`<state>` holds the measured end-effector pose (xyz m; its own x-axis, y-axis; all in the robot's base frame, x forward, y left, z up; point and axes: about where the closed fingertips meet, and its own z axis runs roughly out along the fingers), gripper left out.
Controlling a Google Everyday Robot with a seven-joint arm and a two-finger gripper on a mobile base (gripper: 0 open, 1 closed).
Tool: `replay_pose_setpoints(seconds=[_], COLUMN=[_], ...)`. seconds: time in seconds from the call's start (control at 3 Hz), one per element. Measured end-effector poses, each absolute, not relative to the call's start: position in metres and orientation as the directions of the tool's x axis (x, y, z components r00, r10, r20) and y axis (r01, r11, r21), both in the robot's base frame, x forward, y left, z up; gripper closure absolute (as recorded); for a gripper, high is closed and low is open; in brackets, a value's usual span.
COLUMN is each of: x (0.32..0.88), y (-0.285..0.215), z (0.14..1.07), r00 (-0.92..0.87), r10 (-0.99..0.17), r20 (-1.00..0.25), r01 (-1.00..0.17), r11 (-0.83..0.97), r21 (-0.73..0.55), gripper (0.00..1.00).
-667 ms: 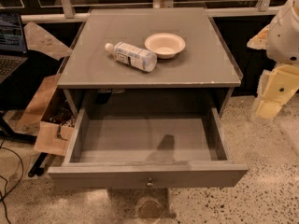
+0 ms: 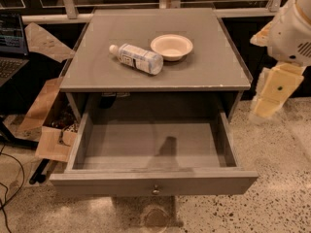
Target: Place blue plastic bottle into top drawer
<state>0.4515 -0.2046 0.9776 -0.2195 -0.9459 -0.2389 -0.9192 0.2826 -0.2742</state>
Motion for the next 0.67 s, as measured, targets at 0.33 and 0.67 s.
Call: replay_pose_setpoints(seconds=[0.33,0.67], x=[0.48,0.509], y=[-0.18,-0.156], z=[0.981,0.985], r00=[-0.183,-0.133], r10=[-0.94,-0.937], r20=[-0.29,-0.323], r01=[-0.91,-0.91], r11=[0.273,0.245], r21=[-0.311,-0.336], gripper=[0.0,0.0])
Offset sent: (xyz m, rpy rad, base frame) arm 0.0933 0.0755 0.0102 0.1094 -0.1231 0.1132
